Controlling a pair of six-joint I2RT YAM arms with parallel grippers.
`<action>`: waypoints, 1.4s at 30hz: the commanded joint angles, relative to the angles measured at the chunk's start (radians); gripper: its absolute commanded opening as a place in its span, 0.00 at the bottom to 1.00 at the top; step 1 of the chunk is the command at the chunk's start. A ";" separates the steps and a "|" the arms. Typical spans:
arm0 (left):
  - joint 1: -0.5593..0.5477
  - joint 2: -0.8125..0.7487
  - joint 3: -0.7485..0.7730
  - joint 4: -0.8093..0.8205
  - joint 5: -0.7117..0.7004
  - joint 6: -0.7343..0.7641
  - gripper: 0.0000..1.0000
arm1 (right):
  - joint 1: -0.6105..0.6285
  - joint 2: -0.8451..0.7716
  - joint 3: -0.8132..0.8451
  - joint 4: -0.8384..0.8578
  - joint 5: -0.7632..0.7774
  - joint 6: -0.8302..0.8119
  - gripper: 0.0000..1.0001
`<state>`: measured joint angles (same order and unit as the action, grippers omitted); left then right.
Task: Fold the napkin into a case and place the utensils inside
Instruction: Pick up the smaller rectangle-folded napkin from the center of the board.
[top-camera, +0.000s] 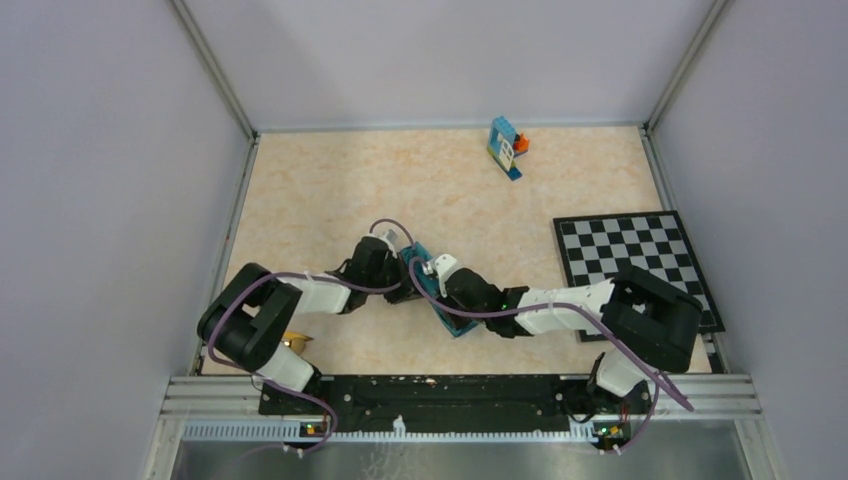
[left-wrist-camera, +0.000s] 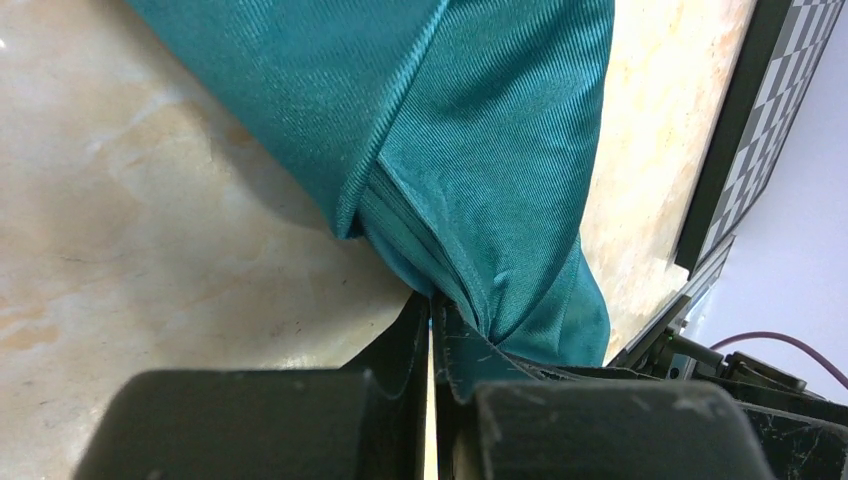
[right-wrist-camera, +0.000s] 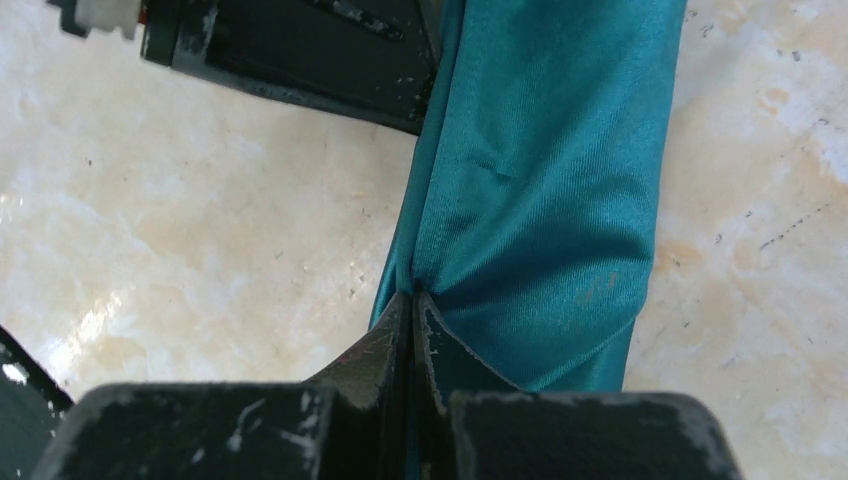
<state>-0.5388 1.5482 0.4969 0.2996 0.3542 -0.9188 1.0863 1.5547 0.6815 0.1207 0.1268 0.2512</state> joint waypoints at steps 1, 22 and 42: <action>-0.004 -0.011 -0.039 -0.060 -0.080 0.019 0.04 | 0.001 0.041 -0.018 0.096 0.002 0.067 0.00; 0.028 -0.019 0.175 -0.099 0.123 0.106 0.00 | -0.012 -0.022 -0.073 0.122 -0.028 0.071 0.00; 0.057 0.124 0.073 -0.100 0.000 0.183 0.00 | -0.310 -0.125 -0.018 0.113 -0.565 0.360 0.39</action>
<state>-0.4965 1.6539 0.6205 0.2676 0.4480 -0.7959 0.8162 1.3487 0.6380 0.1646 -0.2314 0.5026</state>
